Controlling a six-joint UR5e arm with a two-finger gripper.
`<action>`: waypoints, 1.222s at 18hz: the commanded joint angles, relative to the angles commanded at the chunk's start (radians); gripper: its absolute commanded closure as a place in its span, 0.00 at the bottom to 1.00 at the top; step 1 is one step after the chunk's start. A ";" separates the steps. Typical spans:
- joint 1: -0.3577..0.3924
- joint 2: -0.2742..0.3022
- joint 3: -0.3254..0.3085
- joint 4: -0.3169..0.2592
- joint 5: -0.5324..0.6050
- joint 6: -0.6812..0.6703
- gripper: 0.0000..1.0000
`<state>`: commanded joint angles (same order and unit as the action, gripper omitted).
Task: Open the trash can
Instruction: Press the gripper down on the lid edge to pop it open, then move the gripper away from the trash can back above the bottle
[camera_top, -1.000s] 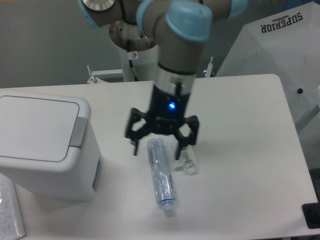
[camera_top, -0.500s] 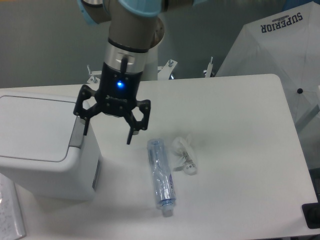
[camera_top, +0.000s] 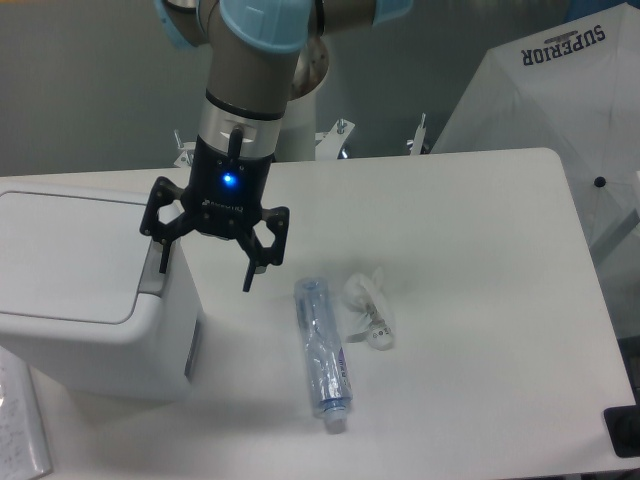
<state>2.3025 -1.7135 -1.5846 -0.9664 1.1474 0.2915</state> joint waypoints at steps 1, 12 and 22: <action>0.000 0.000 -0.005 0.002 0.000 0.000 0.00; -0.003 -0.005 -0.022 0.005 0.002 0.002 0.00; -0.003 -0.003 0.030 0.020 0.000 0.006 0.00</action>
<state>2.2994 -1.7165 -1.5541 -0.9465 1.1474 0.2975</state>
